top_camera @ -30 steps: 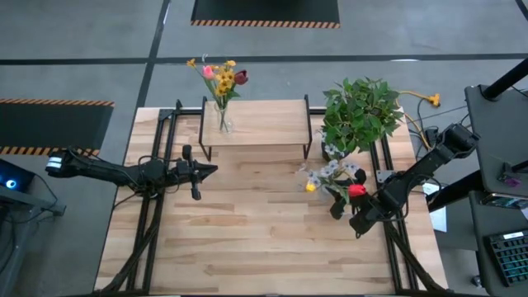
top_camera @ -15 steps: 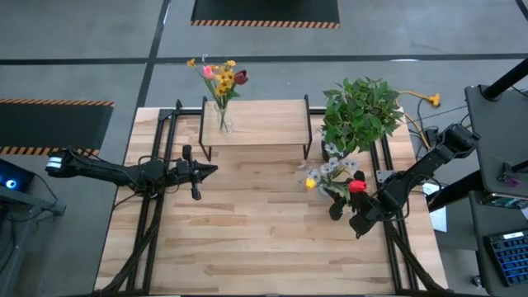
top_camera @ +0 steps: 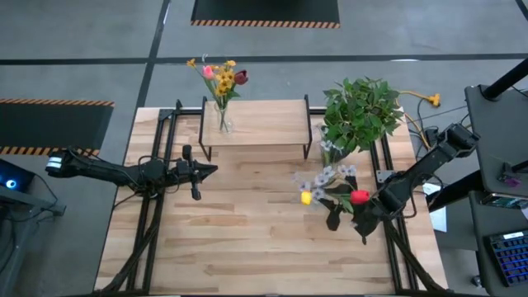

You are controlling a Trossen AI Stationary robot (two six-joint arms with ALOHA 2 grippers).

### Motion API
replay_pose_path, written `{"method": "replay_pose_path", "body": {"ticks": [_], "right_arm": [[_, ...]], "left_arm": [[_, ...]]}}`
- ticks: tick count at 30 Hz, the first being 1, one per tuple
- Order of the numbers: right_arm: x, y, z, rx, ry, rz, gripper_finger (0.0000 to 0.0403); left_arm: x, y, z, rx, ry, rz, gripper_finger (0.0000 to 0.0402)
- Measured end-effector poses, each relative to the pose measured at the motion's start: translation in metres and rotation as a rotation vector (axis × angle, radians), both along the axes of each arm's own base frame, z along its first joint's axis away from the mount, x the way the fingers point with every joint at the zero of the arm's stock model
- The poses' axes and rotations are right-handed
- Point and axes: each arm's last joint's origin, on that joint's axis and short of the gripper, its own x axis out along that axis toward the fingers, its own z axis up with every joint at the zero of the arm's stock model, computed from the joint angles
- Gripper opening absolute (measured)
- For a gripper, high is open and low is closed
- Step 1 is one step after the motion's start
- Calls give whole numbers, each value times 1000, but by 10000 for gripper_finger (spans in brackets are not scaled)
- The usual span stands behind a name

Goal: Pick and place flowers into a vace then onto a shelf
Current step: Put the transparent vase with flowers on the shelf

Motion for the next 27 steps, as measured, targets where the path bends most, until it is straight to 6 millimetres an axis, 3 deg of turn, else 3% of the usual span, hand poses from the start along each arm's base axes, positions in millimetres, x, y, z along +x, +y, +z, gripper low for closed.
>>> {"method": "replay_pose_path", "body": {"ticks": [12, 18, 27], "right_arm": [[25, 1, 32, -15, -33, 203, 108], [39, -13, 40, -42, -46, 257, 109], [62, -44, 78, -157, -93, 262, 110]], "left_arm": [[0, 0, 0, 0, 0, 0, 3], [0, 0, 0, 0, 0, 0, 3], [0, 0, 0, 0, 0, 0, 3]]}}
